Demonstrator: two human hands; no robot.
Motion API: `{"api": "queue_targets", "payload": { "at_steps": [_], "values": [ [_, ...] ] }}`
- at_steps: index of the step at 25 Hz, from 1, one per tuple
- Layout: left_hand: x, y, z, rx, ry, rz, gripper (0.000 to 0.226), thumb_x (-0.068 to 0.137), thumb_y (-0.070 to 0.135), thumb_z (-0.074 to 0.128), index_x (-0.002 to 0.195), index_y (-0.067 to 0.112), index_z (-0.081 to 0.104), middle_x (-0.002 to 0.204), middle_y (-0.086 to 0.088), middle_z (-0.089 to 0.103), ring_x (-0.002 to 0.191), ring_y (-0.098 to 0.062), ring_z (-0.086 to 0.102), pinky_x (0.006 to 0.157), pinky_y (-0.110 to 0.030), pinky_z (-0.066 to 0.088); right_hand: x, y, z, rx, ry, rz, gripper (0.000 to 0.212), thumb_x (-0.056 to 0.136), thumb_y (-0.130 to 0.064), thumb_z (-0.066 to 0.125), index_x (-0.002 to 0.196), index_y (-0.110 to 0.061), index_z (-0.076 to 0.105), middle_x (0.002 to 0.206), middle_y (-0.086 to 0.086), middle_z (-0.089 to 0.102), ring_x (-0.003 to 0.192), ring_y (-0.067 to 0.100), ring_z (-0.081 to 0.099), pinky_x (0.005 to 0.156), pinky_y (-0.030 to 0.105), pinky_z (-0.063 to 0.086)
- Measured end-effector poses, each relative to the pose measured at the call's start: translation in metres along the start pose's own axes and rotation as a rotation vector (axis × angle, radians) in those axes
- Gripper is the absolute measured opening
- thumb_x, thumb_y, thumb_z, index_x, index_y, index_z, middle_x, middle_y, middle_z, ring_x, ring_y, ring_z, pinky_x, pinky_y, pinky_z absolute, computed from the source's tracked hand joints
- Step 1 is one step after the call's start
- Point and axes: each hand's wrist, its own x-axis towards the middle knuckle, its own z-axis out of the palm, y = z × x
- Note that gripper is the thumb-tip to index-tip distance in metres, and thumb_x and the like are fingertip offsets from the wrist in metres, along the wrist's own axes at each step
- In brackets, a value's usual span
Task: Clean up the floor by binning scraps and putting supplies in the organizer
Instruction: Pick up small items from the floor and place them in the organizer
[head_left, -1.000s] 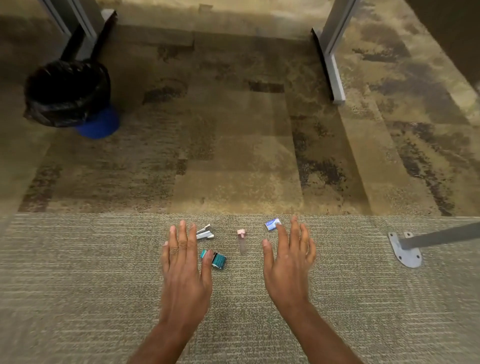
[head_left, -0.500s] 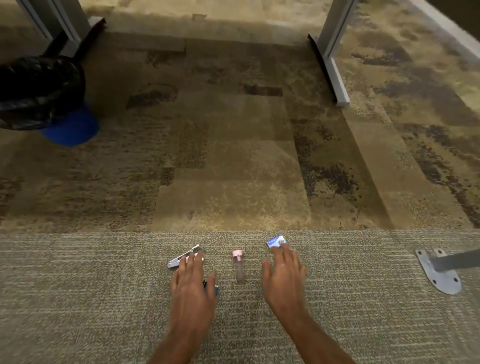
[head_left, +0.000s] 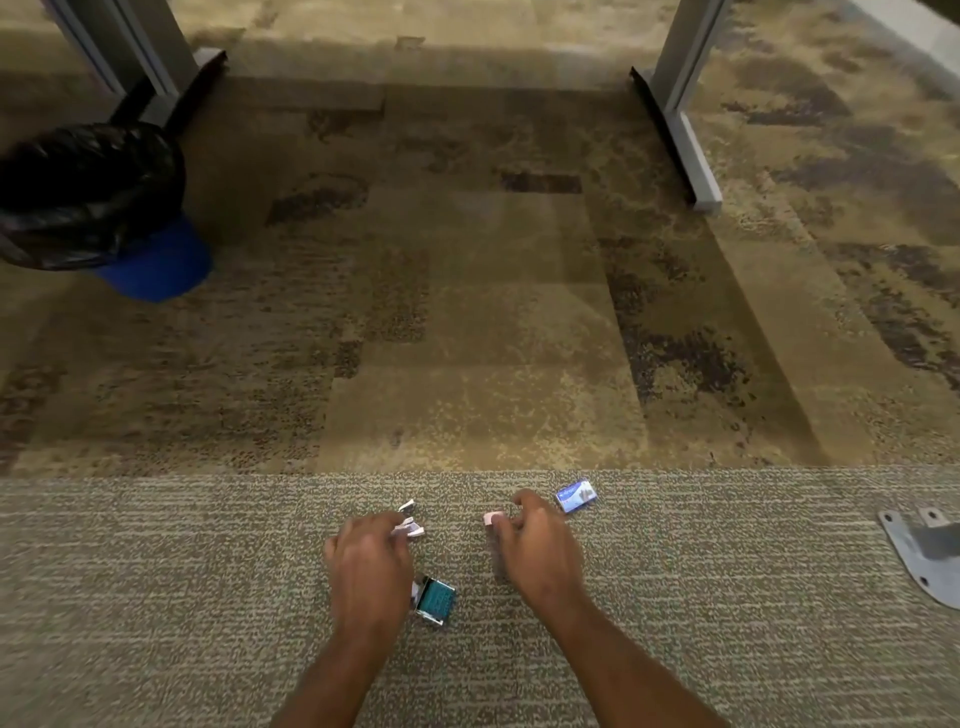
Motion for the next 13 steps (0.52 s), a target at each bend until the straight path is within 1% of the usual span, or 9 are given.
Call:
{"api": "queue_targets", "payload": {
  "at_steps": [1, 3, 6, 9, 11, 12, 13],
  "values": [
    [0.003, -0.003, -0.001, 0.001, 0.005, 0.007, 0.018, 0.091, 0.018, 0.068, 0.108, 0.02, 0.073, 0.101, 0.005, 0.074, 0.089, -0.01, 0.053, 0.086, -0.029, 0.032, 0.002, -0.001, 0.002, -0.004, -0.019, 0.001, 0.042, 0.096, -0.041, 0.059, 0.131, -0.019, 0.053, 0.105, -0.001, 0.071, 0.087, 0.013, 0.067, 0.071, 0.026, 0.053],
    [0.006, -0.007, -0.002, -0.02, -0.002, 0.026, 0.016, 0.09, 0.018, 0.069, 0.105, 0.021, 0.074, 0.096, 0.006, 0.073, 0.086, -0.009, 0.052, 0.083, -0.03, 0.033, 0.003, -0.001, 0.007, -0.045, -0.055, -0.006, 0.044, 0.095, -0.041, 0.06, 0.131, -0.019, 0.051, 0.105, 0.0, 0.069, 0.089, 0.015, 0.066, 0.077, 0.031, 0.057],
    [0.006, -0.018, 0.0, -0.031, -0.043, 0.072, 0.014, 0.089, 0.016, 0.071, 0.101, 0.02, 0.075, 0.095, 0.006, 0.073, 0.083, -0.008, 0.05, 0.078, -0.029, 0.035, 0.001, -0.002, 0.013, -0.104, -0.096, -0.028, 0.048, 0.094, -0.04, 0.062, 0.134, -0.02, 0.047, 0.107, 0.0, 0.066, 0.089, 0.014, 0.062, 0.073, 0.025, 0.051],
    [0.004, -0.026, 0.003, -0.001, -0.083, 0.09, 0.013, 0.088, 0.018, 0.072, 0.1, 0.021, 0.075, 0.097, 0.006, 0.073, 0.086, -0.009, 0.056, 0.082, -0.028, 0.038, -0.001, -0.006, 0.017, -0.128, -0.106, -0.047, 0.047, 0.094, -0.04, 0.061, 0.136, -0.022, 0.047, 0.11, 0.0, 0.064, 0.093, 0.015, 0.062, 0.077, 0.028, 0.052],
    [0.003, -0.029, 0.004, -0.004, -0.152, 0.124, 0.016, 0.088, 0.02, 0.072, 0.104, 0.021, 0.075, 0.098, 0.005, 0.074, 0.087, -0.008, 0.062, 0.084, -0.03, 0.049, 0.0, -0.008, 0.017, -0.125, -0.112, -0.047, 0.043, 0.095, -0.037, 0.06, 0.134, -0.021, 0.049, 0.106, -0.001, 0.064, 0.088, 0.013, 0.061, 0.073, 0.025, 0.051],
    [0.001, -0.031, 0.004, 0.01, -0.204, 0.157, 0.02, 0.088, 0.021, 0.072, 0.107, 0.022, 0.074, 0.103, 0.004, 0.074, 0.091, -0.008, 0.064, 0.087, -0.031, 0.052, 0.001, -0.008, 0.017, -0.114, -0.111, -0.043, 0.039, 0.096, -0.036, 0.058, 0.132, -0.021, 0.051, 0.101, -0.002, 0.063, 0.083, 0.011, 0.06, 0.068, 0.022, 0.047],
    [0.0, -0.031, 0.005, 0.053, -0.256, 0.202, 0.024, 0.089, 0.022, 0.071, 0.112, 0.024, 0.073, 0.111, 0.005, 0.074, 0.1, -0.008, 0.064, 0.092, -0.031, 0.052, 0.002, -0.008, 0.016, -0.101, -0.108, -0.036, 0.034, 0.097, -0.034, 0.057, 0.128, -0.02, 0.053, 0.096, -0.003, 0.061, 0.077, 0.009, 0.057, 0.061, 0.019, 0.042]
  ]
}}
